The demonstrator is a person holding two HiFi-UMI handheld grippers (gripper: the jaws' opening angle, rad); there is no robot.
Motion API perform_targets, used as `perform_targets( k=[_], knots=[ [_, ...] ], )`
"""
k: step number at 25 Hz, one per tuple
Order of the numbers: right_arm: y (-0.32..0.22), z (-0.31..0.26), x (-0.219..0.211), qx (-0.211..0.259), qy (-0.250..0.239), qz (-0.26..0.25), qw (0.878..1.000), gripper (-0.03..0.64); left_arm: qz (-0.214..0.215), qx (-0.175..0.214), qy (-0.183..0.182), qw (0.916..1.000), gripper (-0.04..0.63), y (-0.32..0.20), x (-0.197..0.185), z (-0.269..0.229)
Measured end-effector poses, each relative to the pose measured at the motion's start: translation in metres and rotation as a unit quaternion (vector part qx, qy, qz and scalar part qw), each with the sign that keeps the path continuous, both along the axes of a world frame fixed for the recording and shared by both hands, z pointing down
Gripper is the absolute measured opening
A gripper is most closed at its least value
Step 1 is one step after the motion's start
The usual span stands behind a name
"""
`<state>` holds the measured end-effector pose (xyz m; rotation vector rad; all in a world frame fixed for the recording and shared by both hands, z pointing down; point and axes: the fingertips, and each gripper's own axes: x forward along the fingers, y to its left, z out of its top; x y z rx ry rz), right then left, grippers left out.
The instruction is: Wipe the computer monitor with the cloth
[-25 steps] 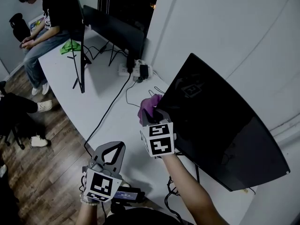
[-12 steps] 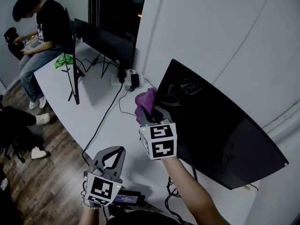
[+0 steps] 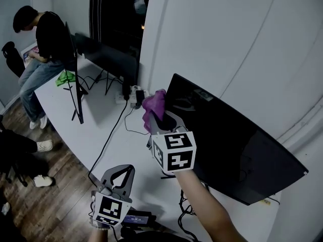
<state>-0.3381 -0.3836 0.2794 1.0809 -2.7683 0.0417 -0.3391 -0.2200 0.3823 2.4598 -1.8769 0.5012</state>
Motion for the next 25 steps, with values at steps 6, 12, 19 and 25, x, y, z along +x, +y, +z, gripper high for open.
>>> perform_targets(
  k=[6, 12, 19, 25],
  knots=[
    [-0.001, -0.030, 0.004, 0.004, -0.034, 0.005, 0.999, 0.072, 0.006, 0.004, -0.002, 1.0000, 0.006, 0.003, 0.004, -0.006],
    [-0.003, -0.056, 0.006, -0.003, -0.078, 0.007, 0.997, 0.072, 0.007, 0.007, -0.006, 0.9999, 0.006, 0.006, 0.007, -0.011],
    [-0.009, -0.086, 0.010, -0.021, -0.137, 0.007, 0.990, 0.072, 0.009, 0.009, -0.009, 0.9999, 0.006, 0.008, 0.014, -0.015],
    [-0.008, -0.102, 0.015, -0.052, -0.193, 0.000, 0.980, 0.072, 0.016, 0.010, -0.012, 0.9998, 0.006, 0.006, 0.021, -0.015]
  ],
)
